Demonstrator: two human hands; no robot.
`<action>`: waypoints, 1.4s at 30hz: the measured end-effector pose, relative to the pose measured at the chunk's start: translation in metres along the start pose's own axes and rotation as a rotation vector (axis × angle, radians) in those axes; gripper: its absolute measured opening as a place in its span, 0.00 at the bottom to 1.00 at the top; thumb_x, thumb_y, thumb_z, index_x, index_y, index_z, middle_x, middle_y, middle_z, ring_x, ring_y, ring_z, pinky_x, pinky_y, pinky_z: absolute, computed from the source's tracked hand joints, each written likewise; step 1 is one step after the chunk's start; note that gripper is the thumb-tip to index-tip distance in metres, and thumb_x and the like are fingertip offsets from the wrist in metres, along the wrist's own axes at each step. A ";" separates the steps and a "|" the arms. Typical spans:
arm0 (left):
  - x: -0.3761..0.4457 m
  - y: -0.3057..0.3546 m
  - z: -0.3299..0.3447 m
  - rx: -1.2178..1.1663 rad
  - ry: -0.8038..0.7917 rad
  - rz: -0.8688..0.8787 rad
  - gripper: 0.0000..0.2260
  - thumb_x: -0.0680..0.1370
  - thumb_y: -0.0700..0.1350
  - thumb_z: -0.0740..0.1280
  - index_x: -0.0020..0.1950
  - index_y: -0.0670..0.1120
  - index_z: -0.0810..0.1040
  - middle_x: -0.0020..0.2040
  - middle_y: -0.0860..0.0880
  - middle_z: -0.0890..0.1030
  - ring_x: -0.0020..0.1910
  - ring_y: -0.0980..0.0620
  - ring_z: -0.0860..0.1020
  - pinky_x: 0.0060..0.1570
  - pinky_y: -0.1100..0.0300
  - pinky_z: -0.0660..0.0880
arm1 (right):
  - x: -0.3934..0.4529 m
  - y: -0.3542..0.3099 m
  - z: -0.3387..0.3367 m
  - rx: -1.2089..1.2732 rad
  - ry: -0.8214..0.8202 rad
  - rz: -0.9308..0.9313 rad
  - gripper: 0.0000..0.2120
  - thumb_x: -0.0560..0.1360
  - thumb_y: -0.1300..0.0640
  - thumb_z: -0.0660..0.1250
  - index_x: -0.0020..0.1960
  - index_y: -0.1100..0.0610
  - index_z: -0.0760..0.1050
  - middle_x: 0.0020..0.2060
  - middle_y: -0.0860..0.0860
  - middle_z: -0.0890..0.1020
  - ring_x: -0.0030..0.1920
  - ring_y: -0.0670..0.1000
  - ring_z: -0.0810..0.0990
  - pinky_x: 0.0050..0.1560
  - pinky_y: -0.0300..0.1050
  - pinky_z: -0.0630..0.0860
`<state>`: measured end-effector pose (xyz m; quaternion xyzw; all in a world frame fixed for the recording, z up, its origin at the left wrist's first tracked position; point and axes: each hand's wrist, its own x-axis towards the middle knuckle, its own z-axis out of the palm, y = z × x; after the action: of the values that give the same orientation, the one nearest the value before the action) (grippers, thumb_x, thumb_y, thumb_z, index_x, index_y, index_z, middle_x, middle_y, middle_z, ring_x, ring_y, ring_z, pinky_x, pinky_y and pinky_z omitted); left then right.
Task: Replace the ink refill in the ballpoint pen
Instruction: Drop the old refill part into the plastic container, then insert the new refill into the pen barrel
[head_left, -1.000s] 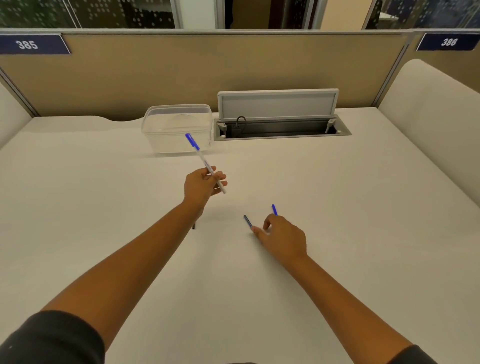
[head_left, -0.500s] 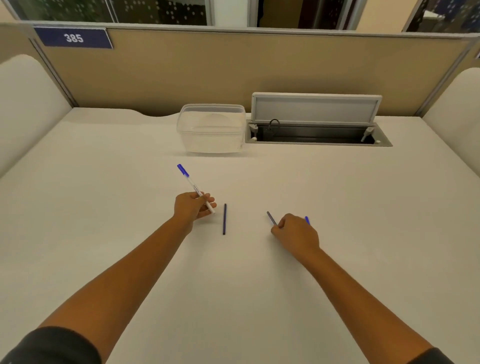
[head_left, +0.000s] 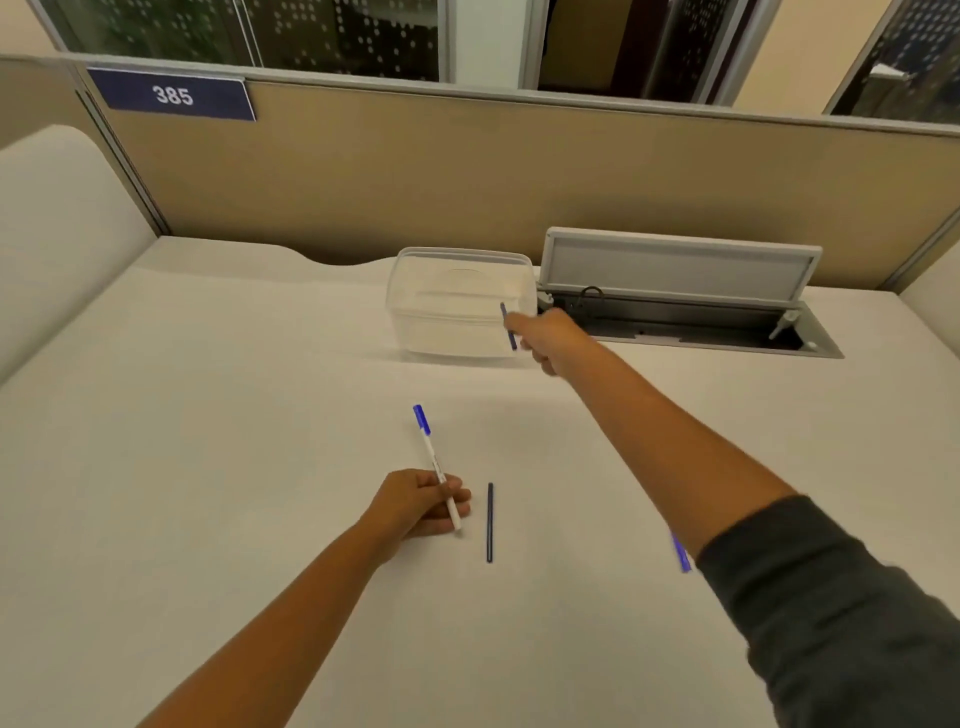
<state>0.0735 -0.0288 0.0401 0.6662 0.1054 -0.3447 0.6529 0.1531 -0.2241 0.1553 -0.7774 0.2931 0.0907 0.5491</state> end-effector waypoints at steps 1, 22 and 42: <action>0.001 0.001 -0.001 -0.006 -0.013 -0.013 0.07 0.75 0.41 0.66 0.50 0.40 0.79 0.44 0.44 0.84 0.39 0.52 0.84 0.35 0.61 0.80 | 0.010 -0.012 0.000 0.021 -0.001 -0.001 0.11 0.75 0.51 0.63 0.40 0.57 0.68 0.28 0.51 0.65 0.22 0.47 0.58 0.19 0.33 0.55; -0.007 -0.002 -0.002 -0.149 -0.019 -0.044 0.08 0.76 0.38 0.65 0.52 0.36 0.77 0.42 0.43 0.83 0.33 0.53 0.83 0.34 0.61 0.81 | -0.083 0.151 0.020 -0.566 -0.144 -0.247 0.22 0.71 0.42 0.67 0.58 0.50 0.67 0.45 0.50 0.75 0.46 0.50 0.76 0.47 0.44 0.72; -0.054 -0.055 0.043 -0.183 0.067 0.085 0.05 0.76 0.39 0.65 0.45 0.37 0.77 0.43 0.41 0.82 0.37 0.51 0.83 0.36 0.61 0.81 | -0.146 0.224 0.027 -1.019 -0.024 -0.736 0.23 0.78 0.49 0.57 0.71 0.54 0.61 0.67 0.54 0.70 0.65 0.58 0.68 0.60 0.52 0.66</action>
<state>-0.0128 -0.0460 0.0326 0.6186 0.1299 -0.2833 0.7213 -0.0848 -0.1982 0.0334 -0.9904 -0.0802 0.0327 0.1080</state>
